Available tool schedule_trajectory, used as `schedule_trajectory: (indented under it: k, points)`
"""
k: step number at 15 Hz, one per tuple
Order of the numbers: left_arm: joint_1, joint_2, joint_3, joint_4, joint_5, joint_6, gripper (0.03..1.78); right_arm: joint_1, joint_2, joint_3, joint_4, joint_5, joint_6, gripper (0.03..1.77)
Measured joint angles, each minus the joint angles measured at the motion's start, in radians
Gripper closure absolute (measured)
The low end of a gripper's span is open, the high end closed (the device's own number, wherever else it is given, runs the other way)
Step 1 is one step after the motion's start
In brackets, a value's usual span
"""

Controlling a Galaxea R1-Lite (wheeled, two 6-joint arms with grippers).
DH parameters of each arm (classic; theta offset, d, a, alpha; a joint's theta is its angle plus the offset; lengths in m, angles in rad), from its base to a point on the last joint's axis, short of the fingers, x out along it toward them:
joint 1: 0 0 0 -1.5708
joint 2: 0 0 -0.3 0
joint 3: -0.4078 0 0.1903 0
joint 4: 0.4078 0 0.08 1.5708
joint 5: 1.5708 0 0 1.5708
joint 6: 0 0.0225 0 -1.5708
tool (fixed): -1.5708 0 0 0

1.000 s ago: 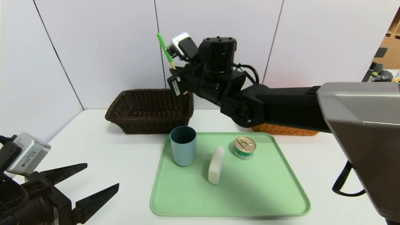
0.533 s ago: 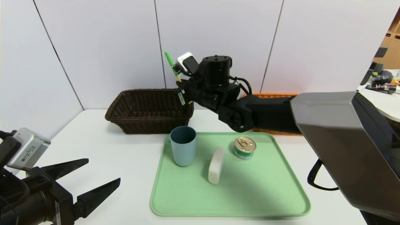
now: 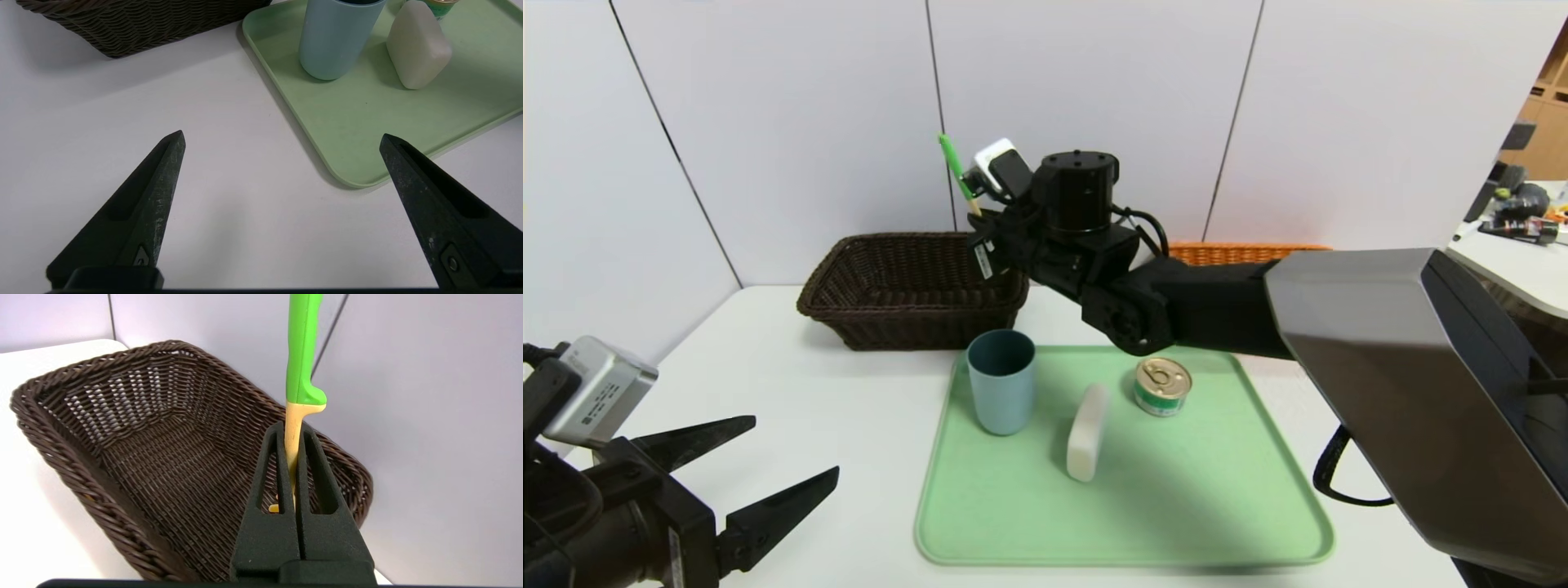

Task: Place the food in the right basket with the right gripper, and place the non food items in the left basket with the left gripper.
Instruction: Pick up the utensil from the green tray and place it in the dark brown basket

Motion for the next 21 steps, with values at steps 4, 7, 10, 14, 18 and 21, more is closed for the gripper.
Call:
schedule_trajectory:
  k: [4,7,10,14,18,21]
  points:
    - [0.000,-0.001,0.000,0.000,0.001,0.000,0.12,0.011,0.002,0.000,0.000,0.006,-0.002,1.73]
    - [0.000,-0.001,-0.005,0.000,0.000,0.001,0.12,0.018,0.008,0.000,0.000,0.007,-0.002,1.73]
    - [0.000,-0.001,-0.005,0.000,0.000,0.001,0.12,0.016,0.010,0.001,0.000,0.006,-0.002,1.73]
    - [0.000,0.000,-0.003,0.000,0.001,0.001,0.12,0.017,0.018,0.001,-0.009,0.005,-0.004,1.17]
    - [0.000,0.000,-0.004,0.000,0.001,0.001,0.12,0.018,0.019,0.001,-0.009,-0.001,-0.004,0.73]
    - [0.000,0.000,-0.006,0.000,0.001,0.002,0.12,0.018,0.009,0.003,-0.011,-0.005,-0.007,0.52]
